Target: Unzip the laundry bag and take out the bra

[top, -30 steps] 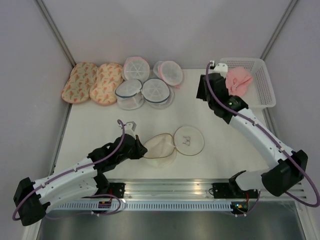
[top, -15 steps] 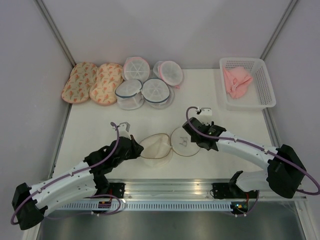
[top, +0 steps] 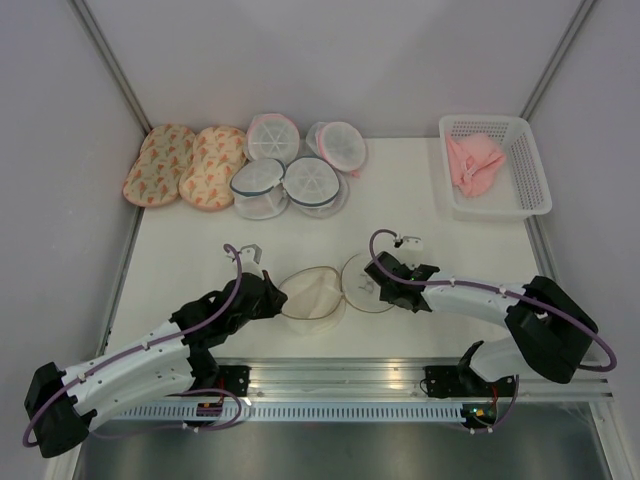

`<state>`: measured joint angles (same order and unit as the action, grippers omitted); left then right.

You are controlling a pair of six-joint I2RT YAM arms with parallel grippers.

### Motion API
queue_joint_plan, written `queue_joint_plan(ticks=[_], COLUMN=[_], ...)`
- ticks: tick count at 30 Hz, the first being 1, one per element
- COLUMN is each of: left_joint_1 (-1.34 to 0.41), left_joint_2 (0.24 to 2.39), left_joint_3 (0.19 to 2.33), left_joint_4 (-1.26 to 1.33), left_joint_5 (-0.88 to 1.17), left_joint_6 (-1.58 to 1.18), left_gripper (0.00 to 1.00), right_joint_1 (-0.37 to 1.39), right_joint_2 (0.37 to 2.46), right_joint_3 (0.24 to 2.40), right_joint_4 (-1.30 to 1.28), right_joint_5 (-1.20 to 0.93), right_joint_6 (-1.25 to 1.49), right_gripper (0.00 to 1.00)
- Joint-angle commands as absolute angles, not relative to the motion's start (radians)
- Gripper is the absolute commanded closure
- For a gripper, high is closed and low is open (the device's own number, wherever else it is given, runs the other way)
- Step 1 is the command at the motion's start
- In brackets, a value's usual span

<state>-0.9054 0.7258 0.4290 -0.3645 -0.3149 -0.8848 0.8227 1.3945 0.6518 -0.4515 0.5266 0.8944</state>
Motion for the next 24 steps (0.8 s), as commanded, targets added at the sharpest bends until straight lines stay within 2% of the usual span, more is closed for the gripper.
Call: queue_joint_plan(ticks=[1,8,12,19,24], left_joint_1=[-0.905,-0.907,-0.907,-0.905,-0.907], left_joint_2=[0.724,0.707,0.706,0.712,0.722], left_joint_3=[0.456,0.451,0.449,0.446,0.448], left_joint_4=[-0.338,-0.339,-0.341,-0.341,-0.319], left_joint_5=[-0.334,-0.330,-0.328,-0.333,-0.334], left_joint_6=[-0.900,-0.897,-0.896,-0.903,-0.908], left_gripper=[0.98,0.98,0.98,0.98,0.98], right_joint_1=[0.828,0.828,0.828,0.847,0.867], right_joint_2=[1.439,1.505,1.471,1.249,1.194], right_joint_3=[0.647,0.627,0.623,0.709,0.824], right_joint_4=[-0.367,-0.373,-0.396,-0.440,-0.417], right_joint_5=[0.511,0.518,0.532,0.554,0.505], right_joint_6=[0.925,0.940,0.951,0.803,0.625], right_gripper=[0.50,0.67,1.00,0.99,1.00])
